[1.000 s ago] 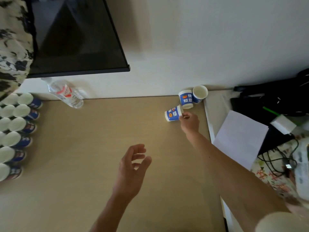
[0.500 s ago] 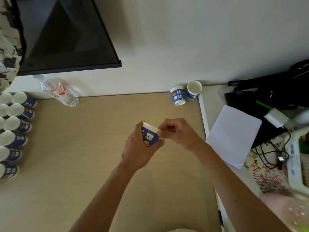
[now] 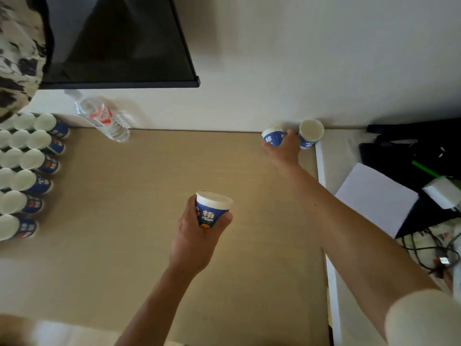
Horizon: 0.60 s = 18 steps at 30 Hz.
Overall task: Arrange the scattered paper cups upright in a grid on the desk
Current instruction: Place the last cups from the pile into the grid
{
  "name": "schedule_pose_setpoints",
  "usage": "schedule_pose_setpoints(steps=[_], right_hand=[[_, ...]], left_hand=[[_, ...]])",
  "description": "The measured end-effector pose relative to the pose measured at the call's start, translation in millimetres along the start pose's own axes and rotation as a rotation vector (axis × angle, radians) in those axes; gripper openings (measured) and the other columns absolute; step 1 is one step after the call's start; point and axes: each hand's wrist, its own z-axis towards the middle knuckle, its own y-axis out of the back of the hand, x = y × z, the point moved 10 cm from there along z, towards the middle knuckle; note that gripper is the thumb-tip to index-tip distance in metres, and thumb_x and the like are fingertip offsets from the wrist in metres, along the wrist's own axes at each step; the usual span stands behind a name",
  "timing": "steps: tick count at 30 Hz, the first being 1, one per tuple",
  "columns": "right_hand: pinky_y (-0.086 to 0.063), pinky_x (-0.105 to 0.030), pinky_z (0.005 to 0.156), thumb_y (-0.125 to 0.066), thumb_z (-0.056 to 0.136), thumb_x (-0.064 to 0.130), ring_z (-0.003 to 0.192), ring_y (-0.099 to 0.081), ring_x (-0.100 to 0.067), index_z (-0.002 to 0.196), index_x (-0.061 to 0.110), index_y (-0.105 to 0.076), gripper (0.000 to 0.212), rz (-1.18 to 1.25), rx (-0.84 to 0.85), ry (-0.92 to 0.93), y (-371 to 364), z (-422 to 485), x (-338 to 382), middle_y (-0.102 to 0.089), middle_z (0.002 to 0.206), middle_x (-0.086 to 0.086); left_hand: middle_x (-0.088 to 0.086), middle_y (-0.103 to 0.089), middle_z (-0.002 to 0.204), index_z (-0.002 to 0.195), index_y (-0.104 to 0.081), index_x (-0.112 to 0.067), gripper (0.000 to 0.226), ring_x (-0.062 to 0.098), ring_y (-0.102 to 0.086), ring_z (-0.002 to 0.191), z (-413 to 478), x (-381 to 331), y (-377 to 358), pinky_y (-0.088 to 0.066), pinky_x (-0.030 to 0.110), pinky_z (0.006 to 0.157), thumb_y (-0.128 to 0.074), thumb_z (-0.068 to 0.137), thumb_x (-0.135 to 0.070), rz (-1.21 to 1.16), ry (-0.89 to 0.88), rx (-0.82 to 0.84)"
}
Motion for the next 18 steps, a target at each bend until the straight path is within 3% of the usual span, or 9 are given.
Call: schedule_pose_setpoints(steps=[2,8,11,14,18], right_hand=[[-0.051,-0.049,0.097,-0.075,0.071,0.042,0.118,-0.056,-0.034,0.135,0.006,-0.042,0.080,-0.076,0.013,-0.039,-13.0,10.1,2.1,-0.053,0.129,-0.013],[-0.047,-0.046,0.097,-0.070,0.082,0.041,0.124,-0.054,-0.036,0.136,0.007,-0.043,0.069,-0.265,-0.024,-0.056,-30.4,23.7,-7.4,-0.055,0.135,-0.012],[-0.048,-0.046,0.099,-0.077,0.072,0.041,0.117,-0.060,-0.033,0.130,0.015,-0.049,0.070,-0.122,-0.051,-0.030,-34.3,1.7,1.7,-0.062,0.128,-0.006],[-0.057,-0.045,0.089,-0.081,0.063,0.040,0.099,-0.067,-0.023,0.125,0.021,-0.052,0.071,0.133,-0.005,-0.003,-46.2,-42.4,17.3,-0.065,0.115,0.003],[-0.053,-0.017,0.067,-0.086,0.072,0.016,0.088,-0.066,-0.007,0.132,0.020,-0.053,0.069,0.343,0.105,0.057,-65.8,-128.3,45.8,-0.064,0.112,0.004]], left_hand=[[-0.006,-0.066,0.088,0.104,-0.053,-0.030,0.034,0.010,-0.065,0.072,-4.3,8.2,7.8,-0.054,0.025,0.062,-0.077,0.081,-0.036,-0.022,0.022,-0.015],[-0.011,-0.068,0.087,0.110,-0.054,-0.033,0.040,0.006,-0.065,0.071,-23.7,33.5,37.8,-0.048,0.013,0.058,-0.078,0.079,-0.034,-0.032,0.060,-0.085],[-0.012,-0.068,0.084,0.108,-0.056,-0.033,0.038,0.005,-0.066,0.069,-31.9,51.7,63.1,-0.048,0.014,0.058,-0.079,0.078,-0.034,-0.036,0.080,-0.140],[-0.009,-0.070,0.083,0.107,-0.058,-0.030,0.037,0.010,-0.067,0.068,-37.7,68.5,87.3,-0.052,0.023,0.059,-0.081,0.078,-0.032,-0.091,0.087,-0.188],[-0.001,-0.070,0.098,0.116,-0.060,-0.030,0.051,0.012,-0.070,0.079,-46.0,84.1,117.6,-0.055,0.025,0.065,-0.085,0.071,-0.036,-0.200,0.061,-0.260]])
